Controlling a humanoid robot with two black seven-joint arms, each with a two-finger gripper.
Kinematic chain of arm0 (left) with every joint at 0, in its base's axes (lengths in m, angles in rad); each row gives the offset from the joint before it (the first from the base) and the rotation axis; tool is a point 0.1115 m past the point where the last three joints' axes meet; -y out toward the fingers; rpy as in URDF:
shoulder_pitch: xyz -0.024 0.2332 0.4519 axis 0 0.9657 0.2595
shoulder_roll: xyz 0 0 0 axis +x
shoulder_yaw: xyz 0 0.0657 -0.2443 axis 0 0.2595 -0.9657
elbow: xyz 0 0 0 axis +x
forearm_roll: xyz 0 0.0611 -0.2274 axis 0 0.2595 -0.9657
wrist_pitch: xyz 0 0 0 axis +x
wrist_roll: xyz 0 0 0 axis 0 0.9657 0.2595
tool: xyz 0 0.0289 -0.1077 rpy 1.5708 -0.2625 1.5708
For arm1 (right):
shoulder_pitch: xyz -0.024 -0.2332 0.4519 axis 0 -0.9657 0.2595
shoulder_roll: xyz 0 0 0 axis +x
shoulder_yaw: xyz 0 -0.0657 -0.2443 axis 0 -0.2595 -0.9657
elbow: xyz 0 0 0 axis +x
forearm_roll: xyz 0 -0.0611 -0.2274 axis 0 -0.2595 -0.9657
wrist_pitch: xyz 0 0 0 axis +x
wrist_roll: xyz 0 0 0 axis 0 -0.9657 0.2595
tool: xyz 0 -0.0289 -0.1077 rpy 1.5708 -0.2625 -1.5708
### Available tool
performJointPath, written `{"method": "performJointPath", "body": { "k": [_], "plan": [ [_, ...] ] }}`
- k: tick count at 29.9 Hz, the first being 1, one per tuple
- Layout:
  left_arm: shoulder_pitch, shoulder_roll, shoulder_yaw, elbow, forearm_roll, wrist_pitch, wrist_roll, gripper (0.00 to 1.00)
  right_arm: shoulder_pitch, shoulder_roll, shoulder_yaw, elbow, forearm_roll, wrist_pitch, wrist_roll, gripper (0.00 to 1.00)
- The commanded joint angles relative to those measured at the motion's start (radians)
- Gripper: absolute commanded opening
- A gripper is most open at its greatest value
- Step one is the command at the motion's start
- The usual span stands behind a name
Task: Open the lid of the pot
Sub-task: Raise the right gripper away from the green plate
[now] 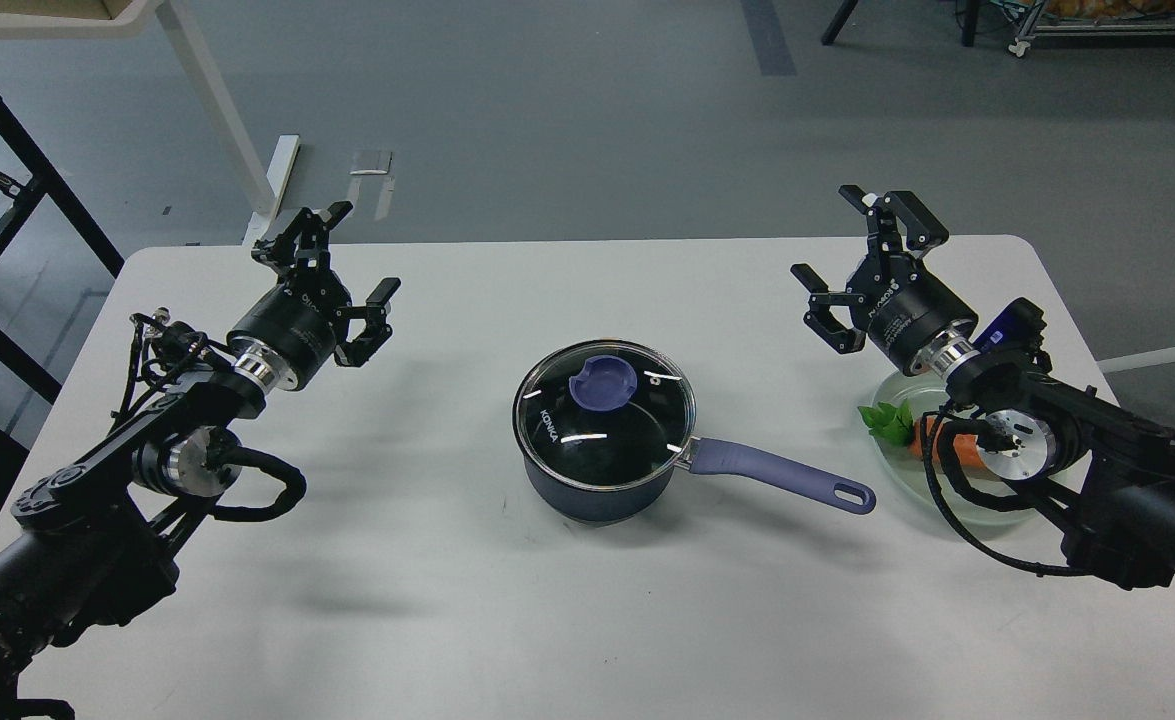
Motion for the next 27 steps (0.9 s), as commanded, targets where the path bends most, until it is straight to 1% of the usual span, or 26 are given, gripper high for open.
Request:
{"method": "performJointPath", "body": {
  "k": [1,9,13,16,20,24,27],
  "plan": [
    [-0.001,0.006,0.001,-0.004,0.0,-0.001,0.001,0.99,0.0,-0.003,0.0,0.0,-0.001,-0.002,0.0,1.0],
    [-0.029,0.017,0.027,0.007,0.009,-0.001,0.016,0.99,0.015,-0.009,-0.014,-0.037,-0.016,-0.004,0.0,1.0],
    [-0.036,0.034,0.043,0.011,-0.002,-0.008,0.002,0.99,0.03,-0.015,-0.014,-0.097,-0.019,0.004,0.0,1.0],
    [-0.035,0.038,0.038,0.011,-0.008,-0.012,-0.007,0.99,0.034,-0.029,-0.014,-0.1,-0.019,0.006,0.0,1.0],
    [-0.036,0.04,0.043,0.008,-0.014,-0.015,-0.007,0.99,0.034,-0.038,-0.013,-0.072,-0.018,0.009,0.0,1.0],
    [-0.027,0.037,0.047,-0.012,-0.009,-0.015,-0.008,0.99,0.029,-0.058,-0.01,0.027,-0.018,0.006,0.0,1.0],
    [-0.024,0.037,0.049,-0.042,-0.009,-0.012,-0.016,0.99,0.032,-0.09,-0.01,0.061,-0.018,0.012,0.0,1.0]
  ]
}}
